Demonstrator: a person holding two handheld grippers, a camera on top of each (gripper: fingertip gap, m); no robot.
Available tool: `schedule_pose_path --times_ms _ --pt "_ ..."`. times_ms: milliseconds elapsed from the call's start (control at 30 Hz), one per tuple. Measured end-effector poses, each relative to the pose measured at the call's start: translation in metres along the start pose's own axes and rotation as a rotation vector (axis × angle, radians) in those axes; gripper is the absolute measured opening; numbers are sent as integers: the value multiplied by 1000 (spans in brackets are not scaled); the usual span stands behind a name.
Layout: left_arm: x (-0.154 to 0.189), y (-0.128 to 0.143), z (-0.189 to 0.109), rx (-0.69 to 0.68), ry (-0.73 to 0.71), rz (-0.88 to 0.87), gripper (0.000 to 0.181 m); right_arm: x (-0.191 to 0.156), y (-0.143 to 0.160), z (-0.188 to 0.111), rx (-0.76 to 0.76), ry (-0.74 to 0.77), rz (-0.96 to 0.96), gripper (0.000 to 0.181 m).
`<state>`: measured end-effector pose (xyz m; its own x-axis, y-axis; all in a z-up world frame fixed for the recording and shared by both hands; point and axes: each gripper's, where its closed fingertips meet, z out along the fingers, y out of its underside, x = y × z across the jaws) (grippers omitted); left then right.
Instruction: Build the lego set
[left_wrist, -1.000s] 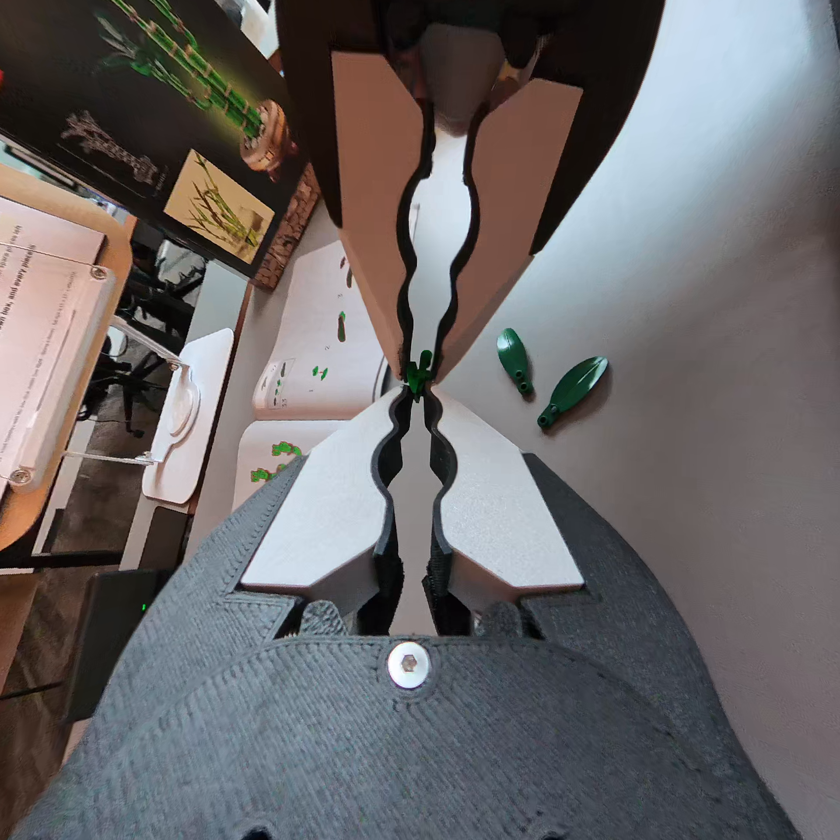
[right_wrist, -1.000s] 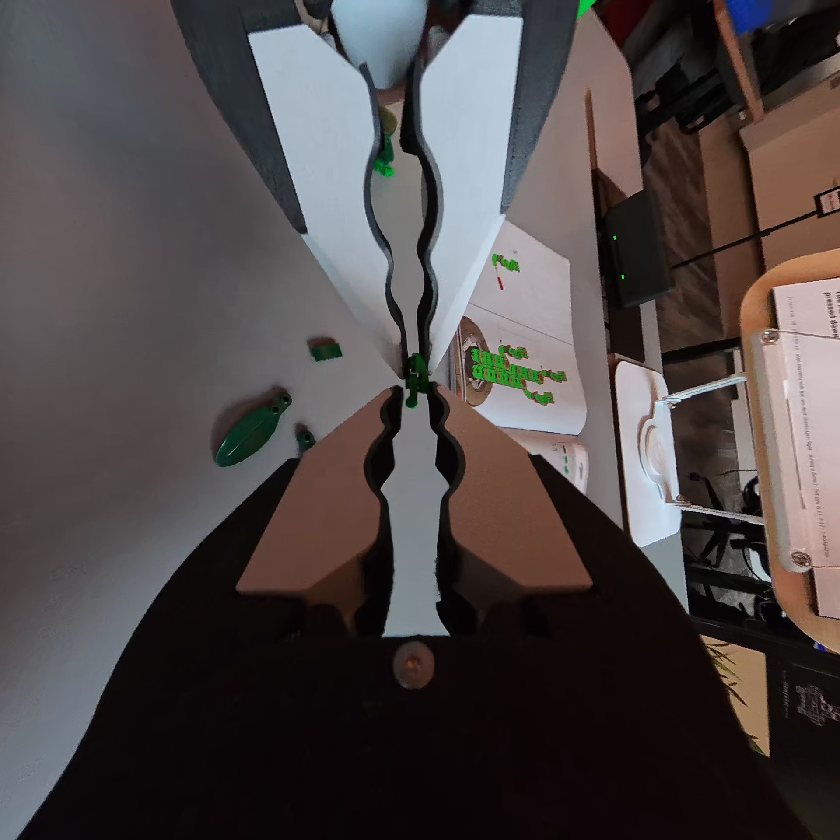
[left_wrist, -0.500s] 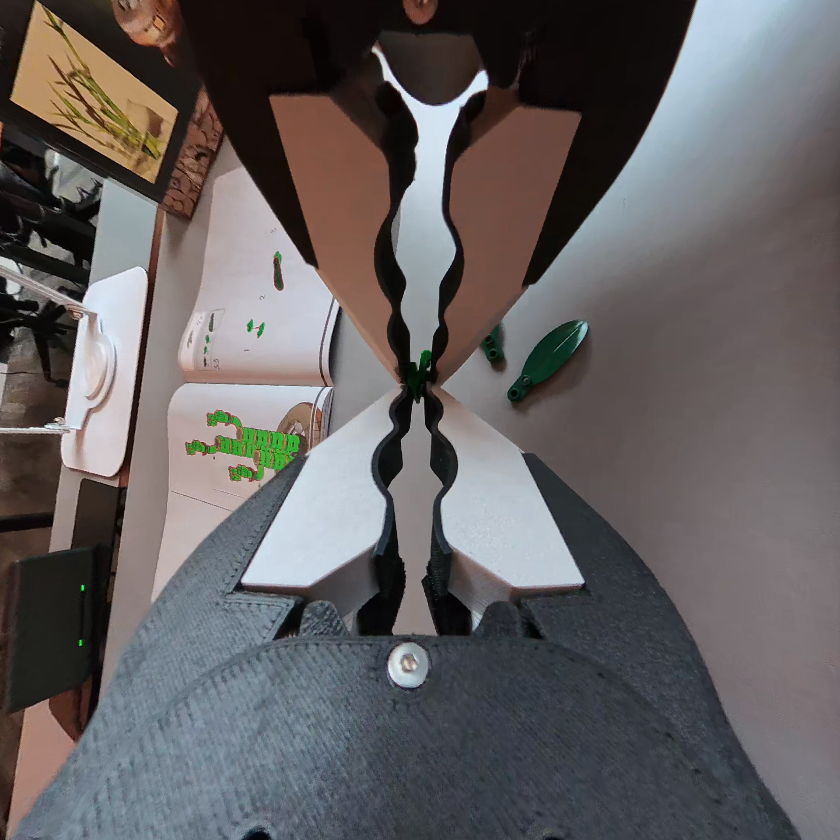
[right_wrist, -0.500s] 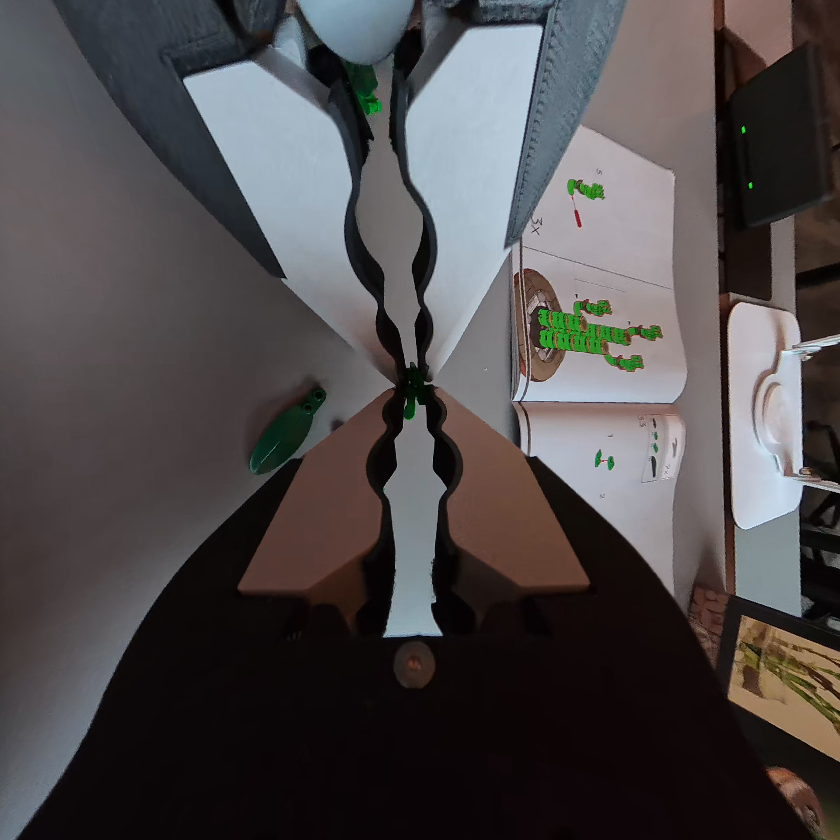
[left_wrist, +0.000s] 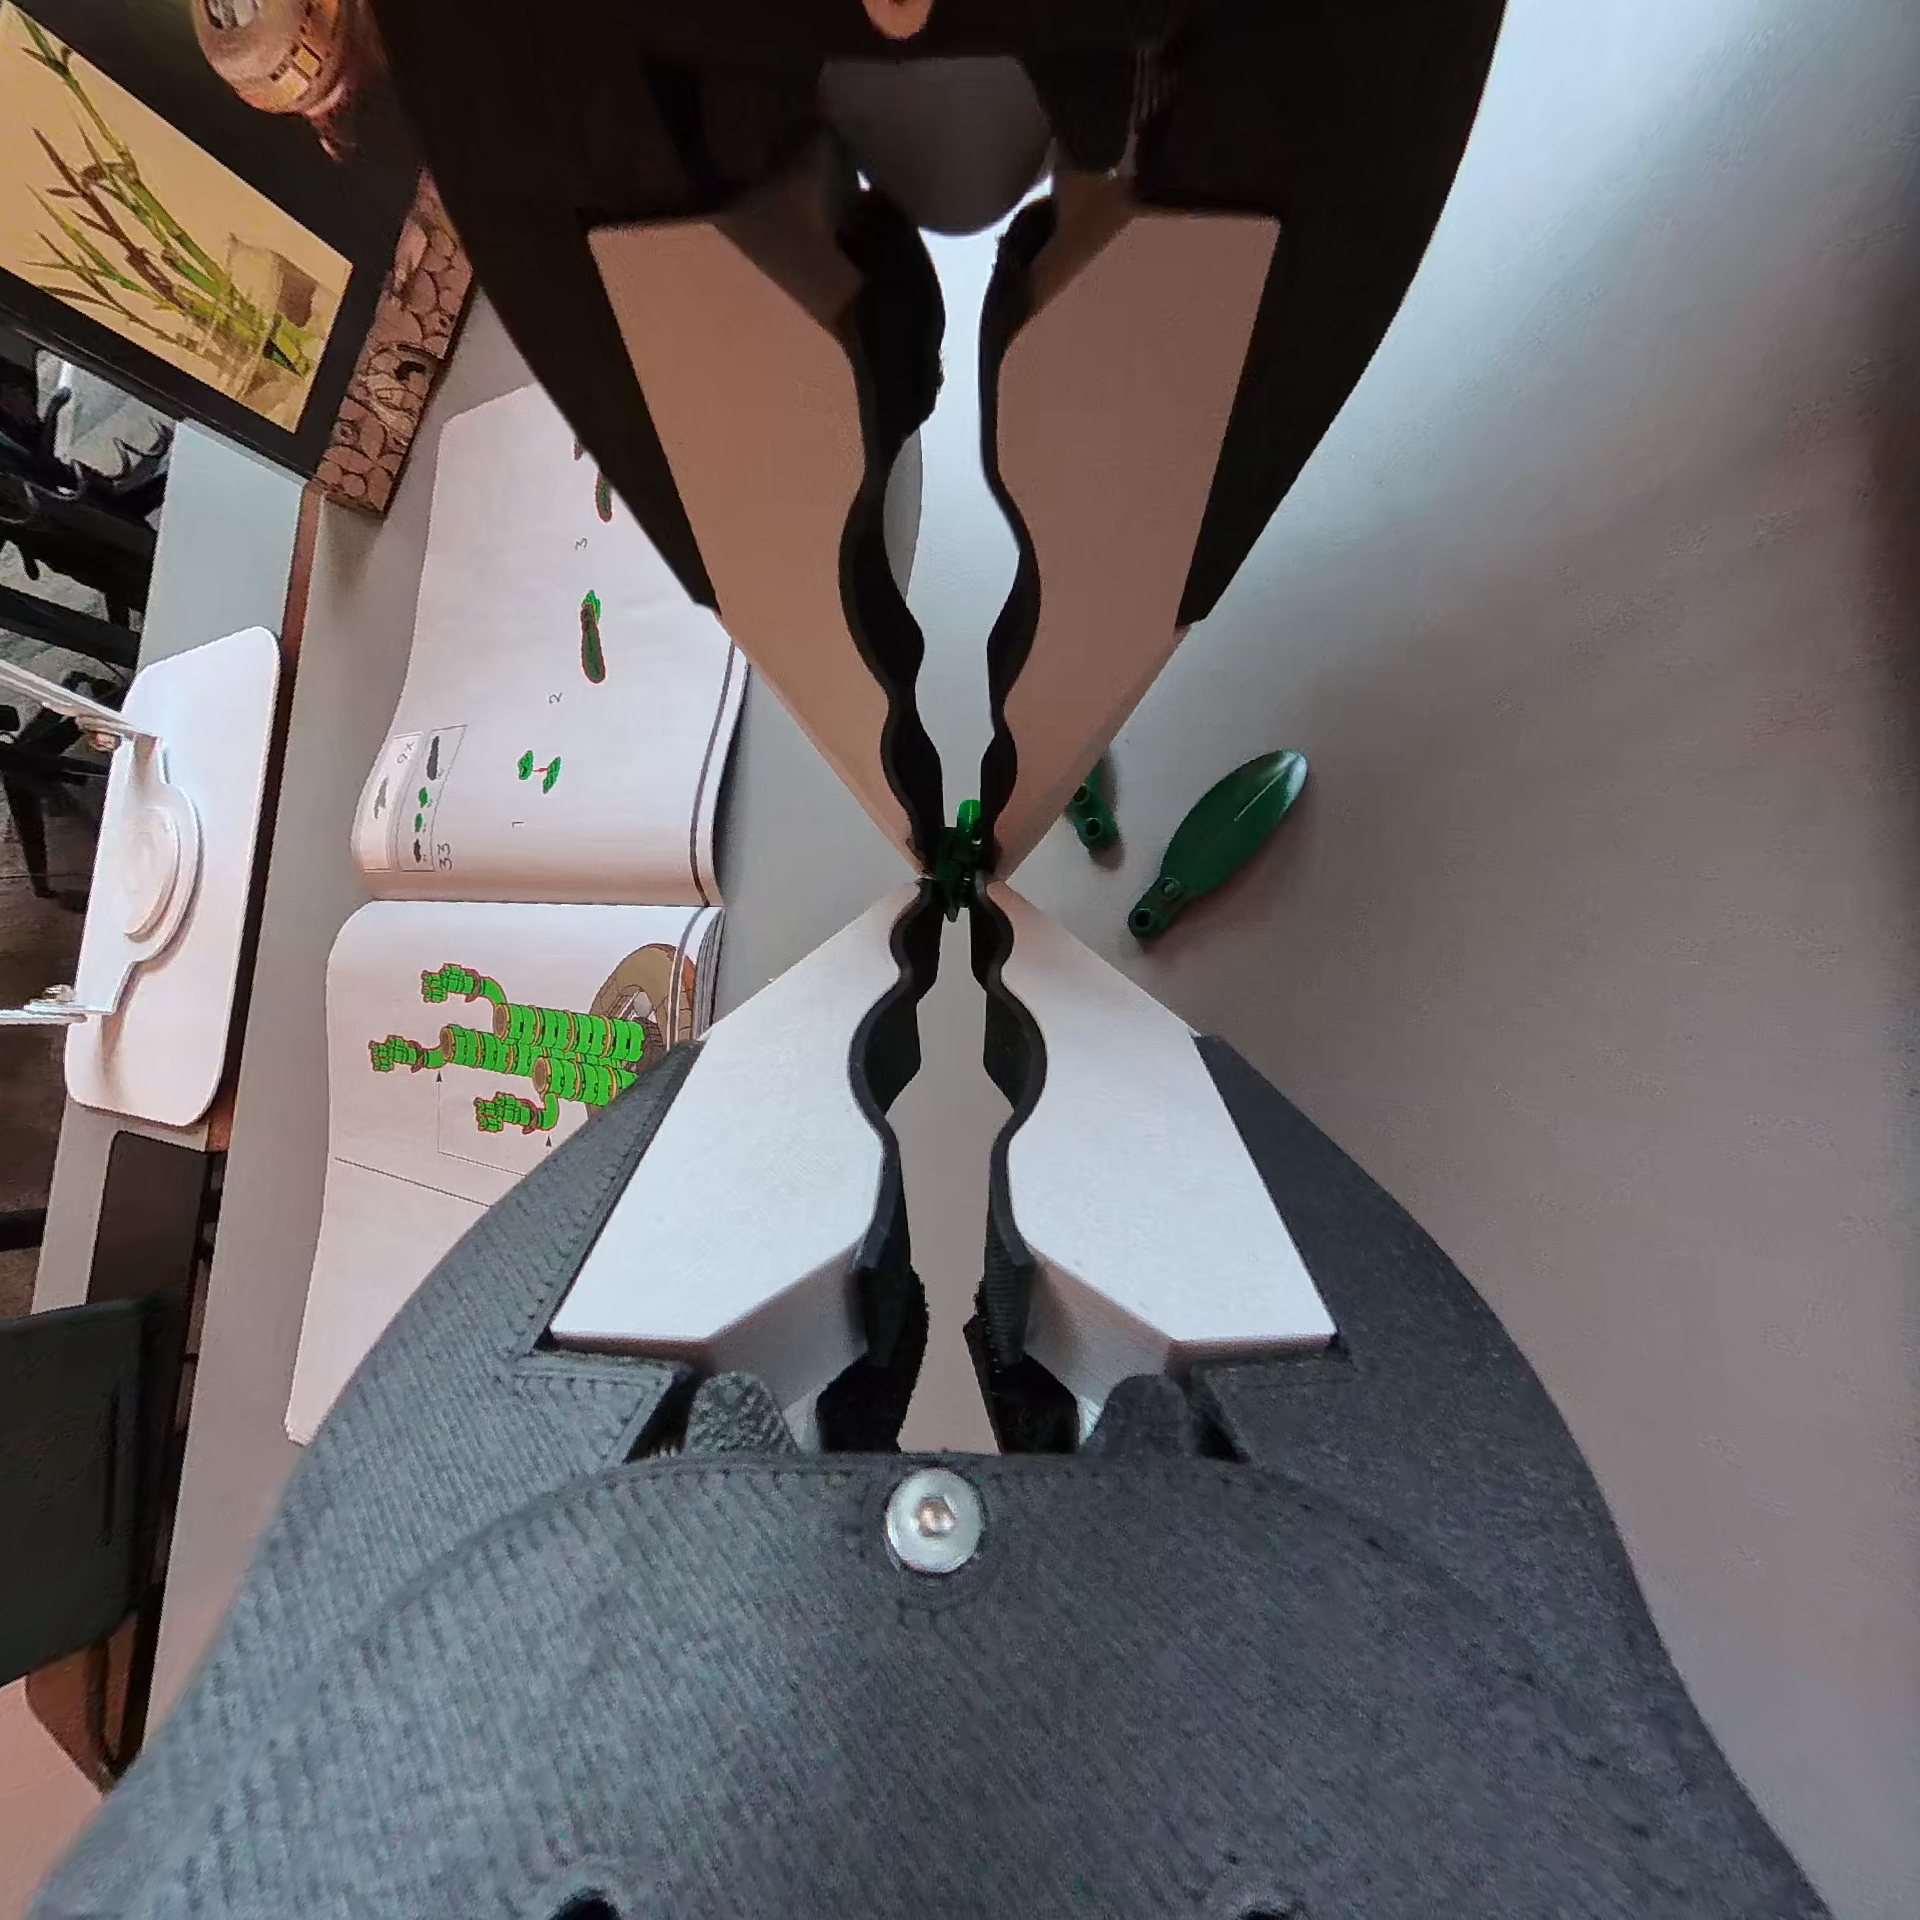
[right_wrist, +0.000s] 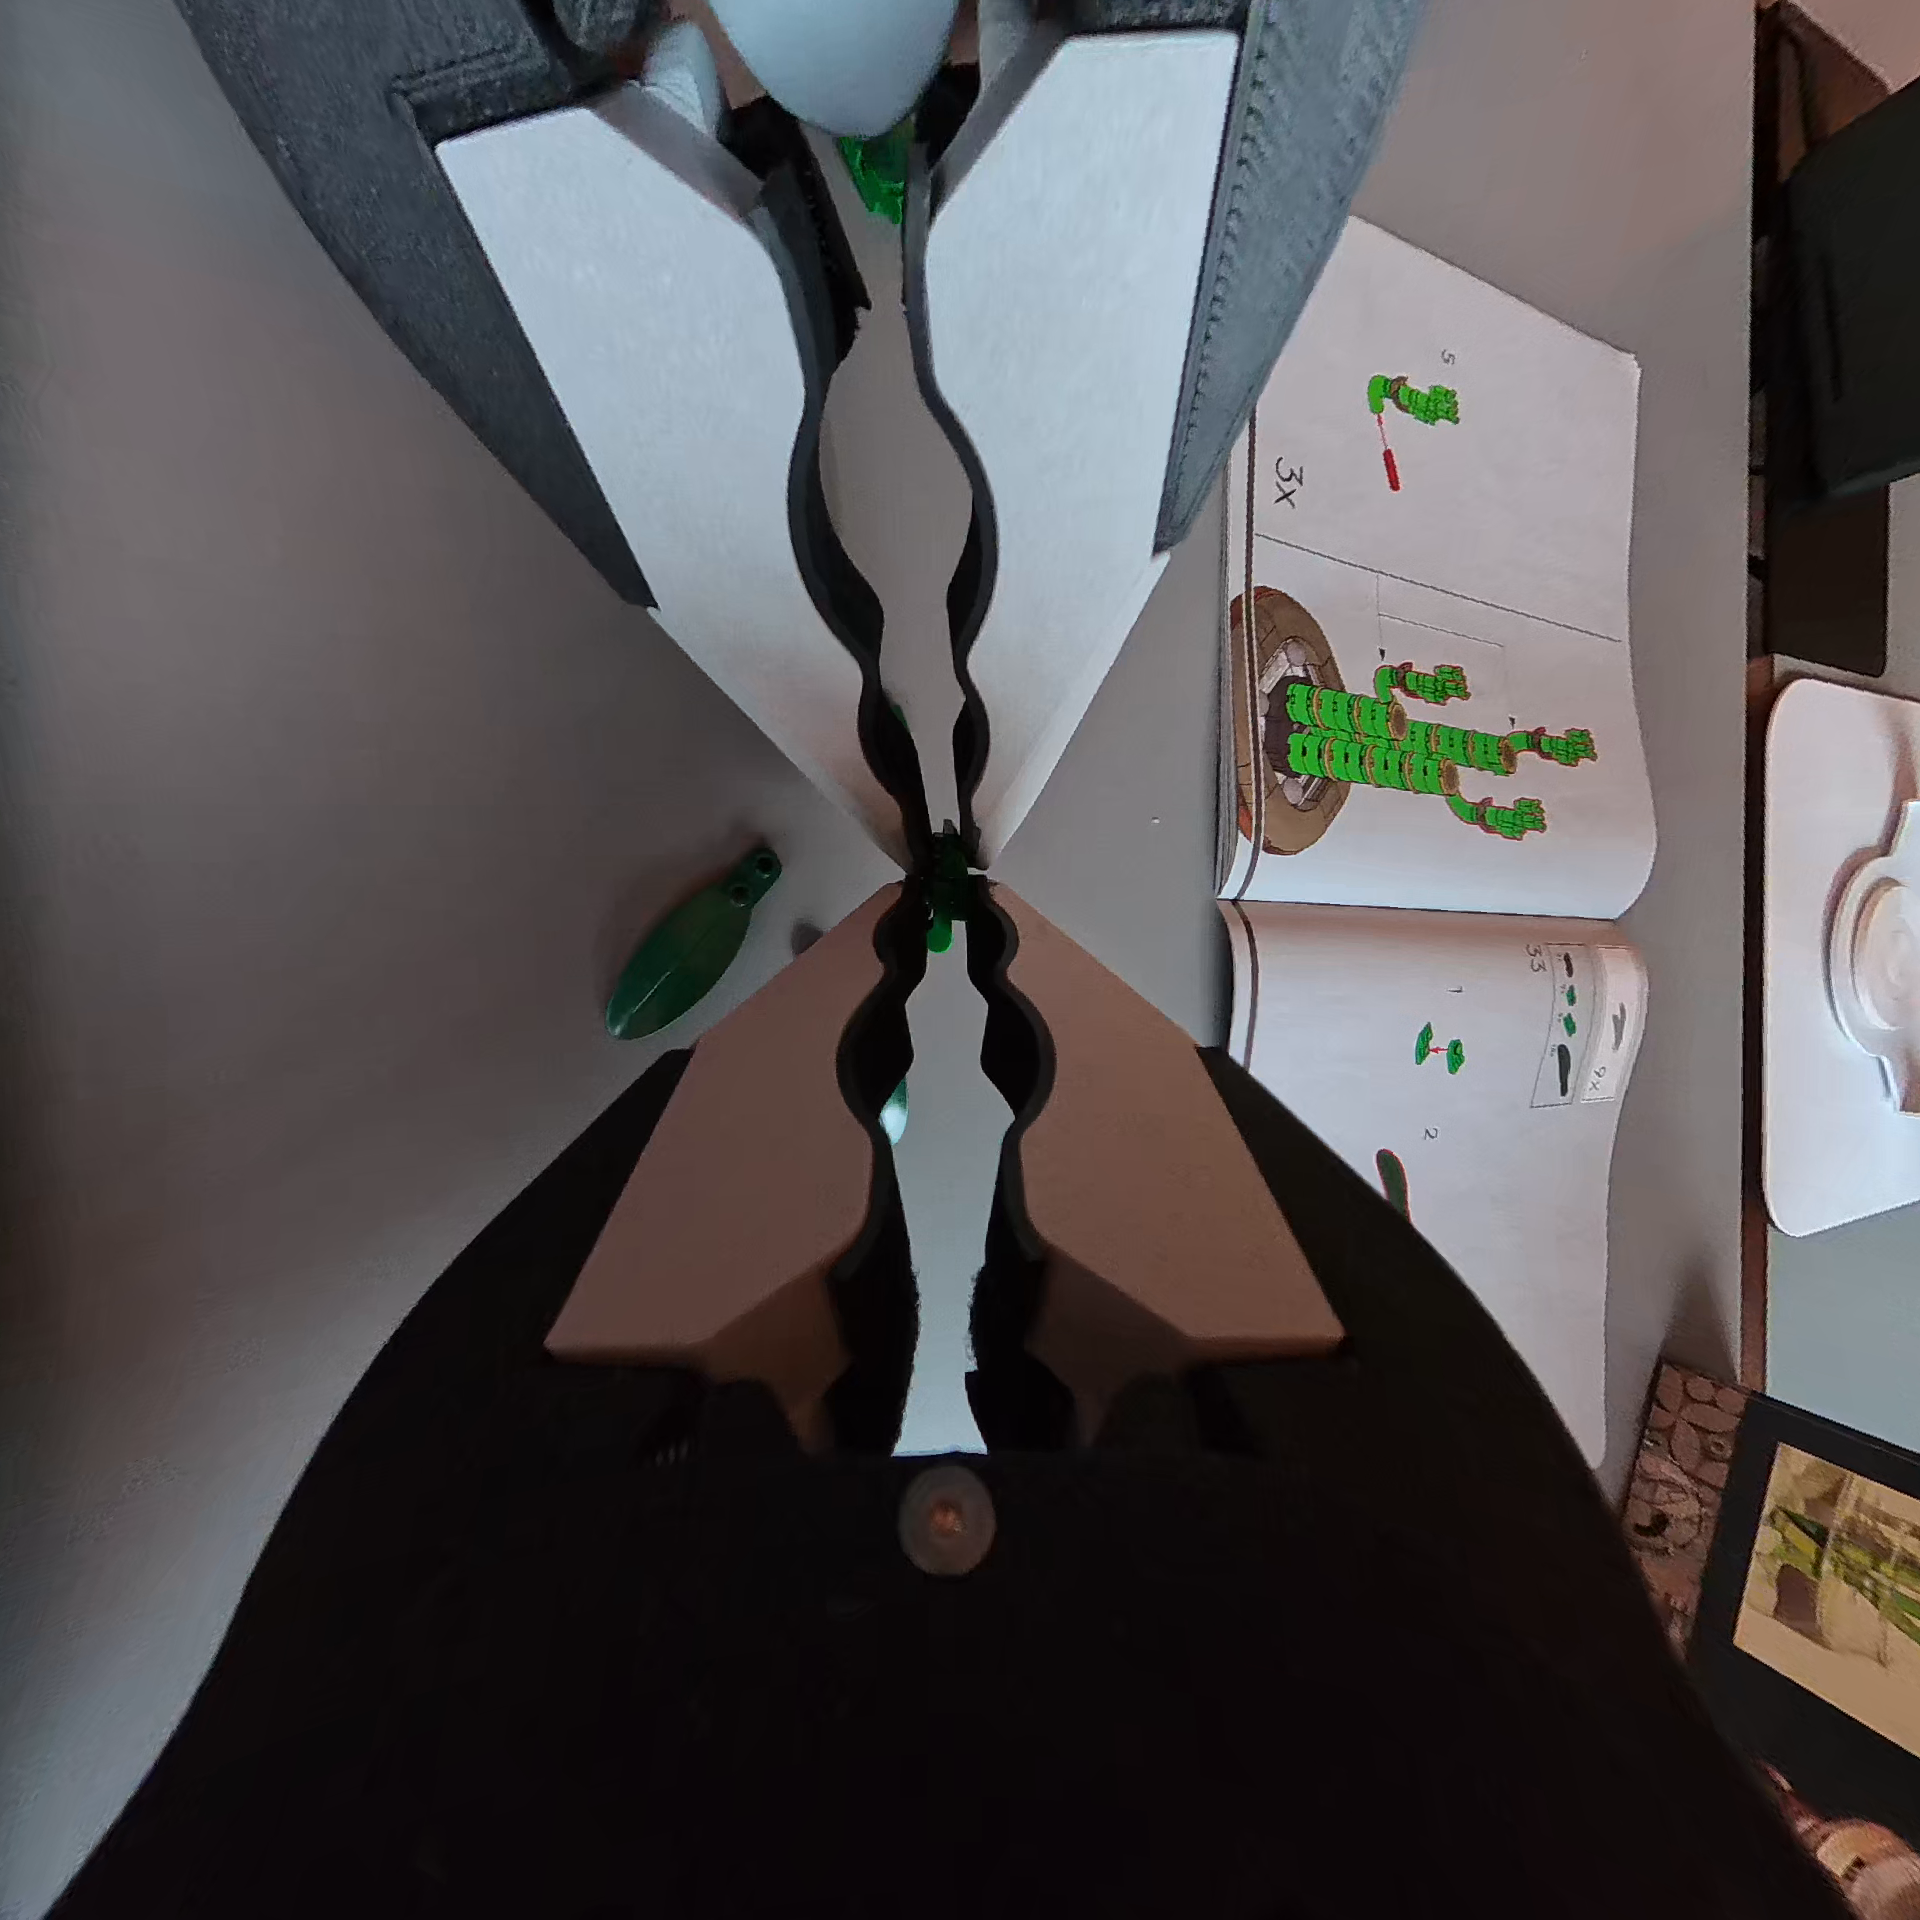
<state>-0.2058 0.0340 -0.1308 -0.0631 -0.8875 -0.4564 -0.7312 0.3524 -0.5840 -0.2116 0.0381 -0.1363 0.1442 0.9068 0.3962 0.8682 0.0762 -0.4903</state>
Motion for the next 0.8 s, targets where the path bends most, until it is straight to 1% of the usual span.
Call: schedule_pose_path --times_ms 167,233,300,367,433,467,500,567,600,633,667,700,800 --pt "-1 -5 -3 31 -1 -2 4 0 -1 -5 21 -10 2 5" --pt "-2 -5 -3 39 -8 -6 4 1 -1 -6 43 -24 42 6" --pt "-5 -10 -5 88 0 -64 4 4 -3 -10 72 -13 28 6" --pt "-13 -14 -11 148 11 -174 4 13 -7 -17 86 59 3 6" --pt "-23 -10 -19 192 33 -320 0 28 -4 -24 47 182 -55 6" --pt "-32 -7 -23 220 37 -405 2 36 -2 -28 31 252 -97 6" --pt "-39 -8 -29 266 56 -497 6 40 -4 -31 38 290 -130 6" --pt "-46 -17 -41 400 174 -705 18 41 -14 -36 101 319 -156 7" --pt "-48 -24 -46 473 263 -812 28 43 -20 -39 128 347 -159 7" --pt "-48 -31 -51 534 353 -900 35 45 -24 -43 148 373 -171 7" --pt "-48 -36 -54 573 419 -955 34 46 -28 -46 162 391 -190 7" --pt "-48 -38 -55 590 447 -975 33 48 -30 -48 166 419 -204 7" --pt "-50 -39 -52 582 390 -961 31 51 -31 -50 153 453 -226 7"
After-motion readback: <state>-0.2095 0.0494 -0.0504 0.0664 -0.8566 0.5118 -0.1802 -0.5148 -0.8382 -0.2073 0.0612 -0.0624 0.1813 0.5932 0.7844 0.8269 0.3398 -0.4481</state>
